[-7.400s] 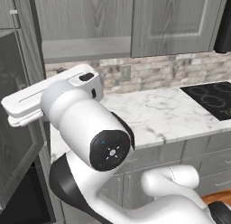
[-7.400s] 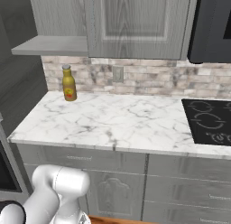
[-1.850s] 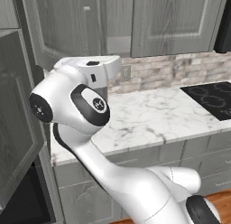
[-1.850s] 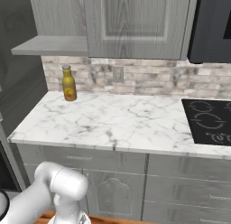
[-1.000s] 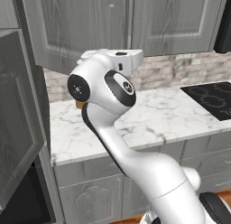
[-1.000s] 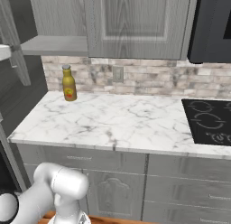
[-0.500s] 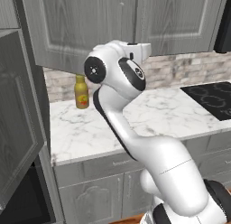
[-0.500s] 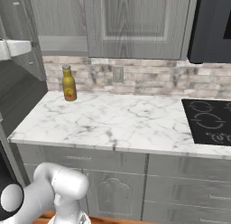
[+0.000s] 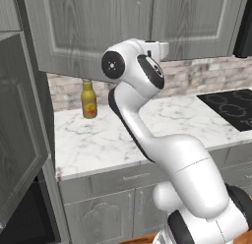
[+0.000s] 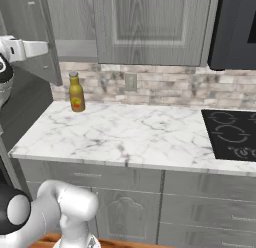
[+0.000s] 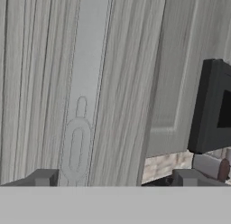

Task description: Close all open cabinet doors.

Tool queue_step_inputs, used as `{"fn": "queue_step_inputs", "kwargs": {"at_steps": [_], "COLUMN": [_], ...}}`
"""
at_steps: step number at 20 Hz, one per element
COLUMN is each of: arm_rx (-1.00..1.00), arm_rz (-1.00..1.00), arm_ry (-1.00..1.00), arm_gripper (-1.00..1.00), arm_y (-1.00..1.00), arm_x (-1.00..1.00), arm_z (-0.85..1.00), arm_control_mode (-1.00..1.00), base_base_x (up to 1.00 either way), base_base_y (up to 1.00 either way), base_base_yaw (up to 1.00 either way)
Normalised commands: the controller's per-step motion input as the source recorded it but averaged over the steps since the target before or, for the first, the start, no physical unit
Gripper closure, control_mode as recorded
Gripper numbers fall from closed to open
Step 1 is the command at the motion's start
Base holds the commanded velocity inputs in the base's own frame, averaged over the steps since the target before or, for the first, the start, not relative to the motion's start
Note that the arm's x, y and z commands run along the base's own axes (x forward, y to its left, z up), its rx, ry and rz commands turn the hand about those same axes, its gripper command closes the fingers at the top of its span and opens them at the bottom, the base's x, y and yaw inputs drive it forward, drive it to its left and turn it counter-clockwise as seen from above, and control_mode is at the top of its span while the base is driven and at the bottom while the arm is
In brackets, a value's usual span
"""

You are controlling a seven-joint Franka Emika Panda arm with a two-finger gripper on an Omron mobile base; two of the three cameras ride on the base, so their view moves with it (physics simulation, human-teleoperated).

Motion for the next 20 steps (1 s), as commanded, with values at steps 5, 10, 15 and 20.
{"fn": "queue_step_inputs", "kwargs": {"at_steps": [5, 10, 15, 20], "arm_rx": [0.01, 0.0, 0.0, 0.0], "arm_rz": [0.0, 0.0, 0.0, 0.0], "arm_ry": [0.04, 0.05, 0.02, 0.0], "arm_gripper": [-1.0, -1.0, -1.0, -1.0], "arm_y": [-0.28, -0.26, -0.18, -0.18], "arm_x": [0.36, 0.48, 0.54, 0.56], "arm_z": [0.0, 0.0, 0.0, -0.08], "arm_control_mode": [-1.0, -1.0, -1.0, -1.0], "base_base_x": [0.0, 0.0, 0.0, 0.0], "base_base_y": [0.0, 0.0, 0.0, 0.0], "base_base_yaw": [0.0, 0.0, 0.0, 0.0]}}
